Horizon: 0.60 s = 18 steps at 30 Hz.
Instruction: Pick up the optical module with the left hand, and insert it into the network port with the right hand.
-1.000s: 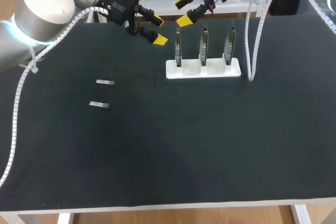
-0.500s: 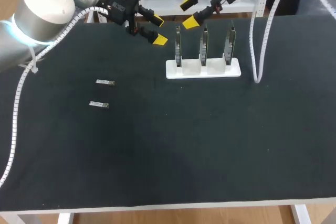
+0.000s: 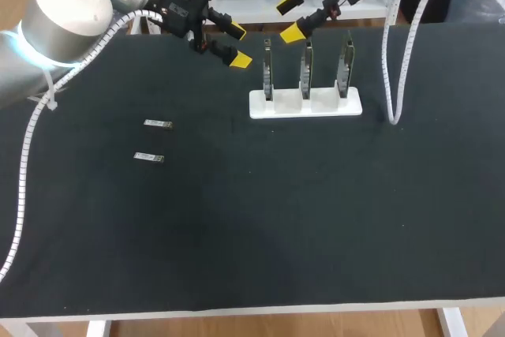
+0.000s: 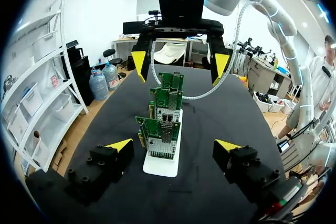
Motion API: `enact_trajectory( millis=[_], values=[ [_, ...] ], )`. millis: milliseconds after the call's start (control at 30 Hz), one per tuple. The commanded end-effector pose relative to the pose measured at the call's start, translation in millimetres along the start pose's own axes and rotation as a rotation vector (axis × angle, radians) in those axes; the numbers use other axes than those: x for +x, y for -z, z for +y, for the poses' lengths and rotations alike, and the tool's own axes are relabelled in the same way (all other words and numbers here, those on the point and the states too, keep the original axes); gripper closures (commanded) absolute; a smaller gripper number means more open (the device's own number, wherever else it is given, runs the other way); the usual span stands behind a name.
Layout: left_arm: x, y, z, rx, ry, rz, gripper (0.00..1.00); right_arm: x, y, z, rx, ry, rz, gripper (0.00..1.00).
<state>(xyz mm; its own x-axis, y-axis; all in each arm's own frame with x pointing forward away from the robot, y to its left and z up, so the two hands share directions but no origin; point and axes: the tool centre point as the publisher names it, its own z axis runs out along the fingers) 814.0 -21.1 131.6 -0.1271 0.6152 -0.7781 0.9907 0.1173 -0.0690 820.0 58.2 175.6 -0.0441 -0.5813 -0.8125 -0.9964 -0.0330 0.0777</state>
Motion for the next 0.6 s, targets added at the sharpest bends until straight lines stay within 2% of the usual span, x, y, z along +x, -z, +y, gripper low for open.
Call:
enact_trajectory(
  millis=[33,67,100,600],
  values=[
    [-0.5,-0.1,0.8,0.002,0.000,0.003,0.00,-0.3,0.2,4.8,0.007,0.006,0.000,0.11],
    [-0.5,-0.1,0.8,0.002,0.000,0.003,0.00,-0.5,0.5,4.7,0.015,0.014,0.007,0.78],
    [-0.5,-0.1,0.8,0.002,0.000,0.003,0.00,-0.4,0.6,4.6,0.011,0.011,-0.001,1.00],
    [-0.5,-0.1,0.8,0.002,0.000,0.003,0.00,-0.4,1.3,1.7,0.013,0.012,0.000,1.00]
  ],
)
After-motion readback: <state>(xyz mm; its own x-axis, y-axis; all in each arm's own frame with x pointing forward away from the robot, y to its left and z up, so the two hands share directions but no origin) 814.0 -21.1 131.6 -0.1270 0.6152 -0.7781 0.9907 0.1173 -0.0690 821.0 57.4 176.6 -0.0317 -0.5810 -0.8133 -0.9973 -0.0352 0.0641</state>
